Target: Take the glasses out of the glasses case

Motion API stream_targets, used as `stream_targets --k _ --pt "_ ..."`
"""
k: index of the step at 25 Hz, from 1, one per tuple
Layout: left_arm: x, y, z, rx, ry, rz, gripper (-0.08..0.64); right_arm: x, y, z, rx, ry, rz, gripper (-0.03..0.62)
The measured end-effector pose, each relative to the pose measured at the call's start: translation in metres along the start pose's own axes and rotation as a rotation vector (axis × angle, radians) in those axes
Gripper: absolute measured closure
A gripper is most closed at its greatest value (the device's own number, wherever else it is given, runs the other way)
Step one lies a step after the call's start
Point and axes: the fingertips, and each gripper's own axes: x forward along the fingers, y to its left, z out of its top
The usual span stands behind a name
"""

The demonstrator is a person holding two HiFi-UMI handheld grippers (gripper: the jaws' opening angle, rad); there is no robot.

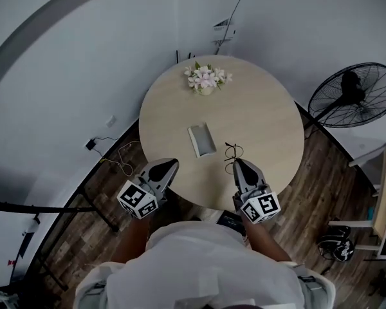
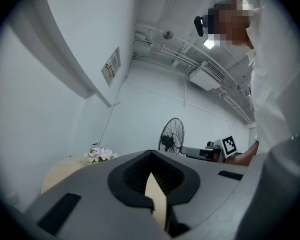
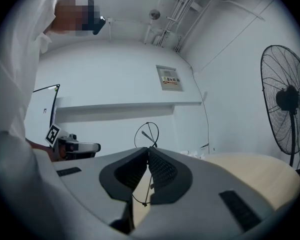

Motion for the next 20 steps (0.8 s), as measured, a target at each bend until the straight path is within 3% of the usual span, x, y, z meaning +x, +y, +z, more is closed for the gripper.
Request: stream_targets --k 6,10,15,20 --pt "0.039 0.074 -0.012 -0.037 0.035 -0.073 0.548 0.056 -0.028 -0.020 0.037 0.033 -0.117 0.563" --pt "0.069 0.134 -0.010 -0.054 0.053 -0.089 0.548 0.103 -0.041 -0.025 -0.016 0.092 -0.161 0.563" --pt "0.102 0.197 -0.008 -0.003 0.088 -0.106 0.548 0.146 -0.058 -0.041 -0.071 0.235 -0.241 0.563" --pt "0.140 0.245 -0.032 0.058 0.125 -0.127 0.548 0.188 -0.083 -0.075 -0.072 0.369 -0.273 0.563"
